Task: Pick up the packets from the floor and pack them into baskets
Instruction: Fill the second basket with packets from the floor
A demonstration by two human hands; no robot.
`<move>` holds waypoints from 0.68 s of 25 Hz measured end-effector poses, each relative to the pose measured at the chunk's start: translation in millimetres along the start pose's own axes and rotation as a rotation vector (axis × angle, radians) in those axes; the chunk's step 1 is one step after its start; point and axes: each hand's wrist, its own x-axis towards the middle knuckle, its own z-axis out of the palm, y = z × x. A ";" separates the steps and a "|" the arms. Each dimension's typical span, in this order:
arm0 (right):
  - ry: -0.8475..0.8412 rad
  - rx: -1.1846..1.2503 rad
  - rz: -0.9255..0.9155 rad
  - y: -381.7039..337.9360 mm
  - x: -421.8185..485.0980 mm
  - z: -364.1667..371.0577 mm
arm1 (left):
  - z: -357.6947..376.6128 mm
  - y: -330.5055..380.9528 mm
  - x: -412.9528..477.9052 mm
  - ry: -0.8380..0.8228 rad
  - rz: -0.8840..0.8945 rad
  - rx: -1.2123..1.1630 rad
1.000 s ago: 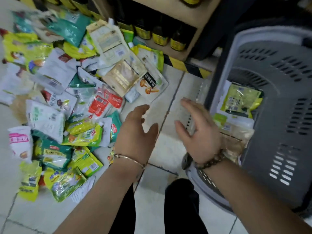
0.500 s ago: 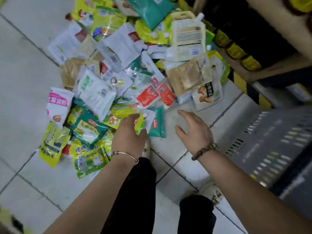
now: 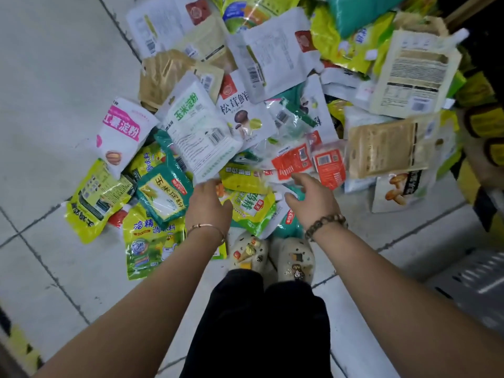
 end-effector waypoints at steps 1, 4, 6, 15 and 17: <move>-0.007 0.007 -0.006 -2.4 11.1 3.0 | 4.3 -1.4 15.3 0.036 0.005 0.037; -0.001 0.039 -0.040 -7.9 45.3 14.0 | 16.5 -3.3 58.0 0.069 0.098 0.266; 0.014 0.075 -0.050 -8.1 63.2 19.1 | 22.1 1.2 82.9 0.067 0.177 0.398; 0.014 0.277 0.096 -1.8 77.9 35.5 | 6.3 19.3 112.9 0.094 0.116 0.347; -0.022 0.343 0.115 -7.5 72.4 37.8 | -11.5 23.7 94.0 0.134 0.089 0.235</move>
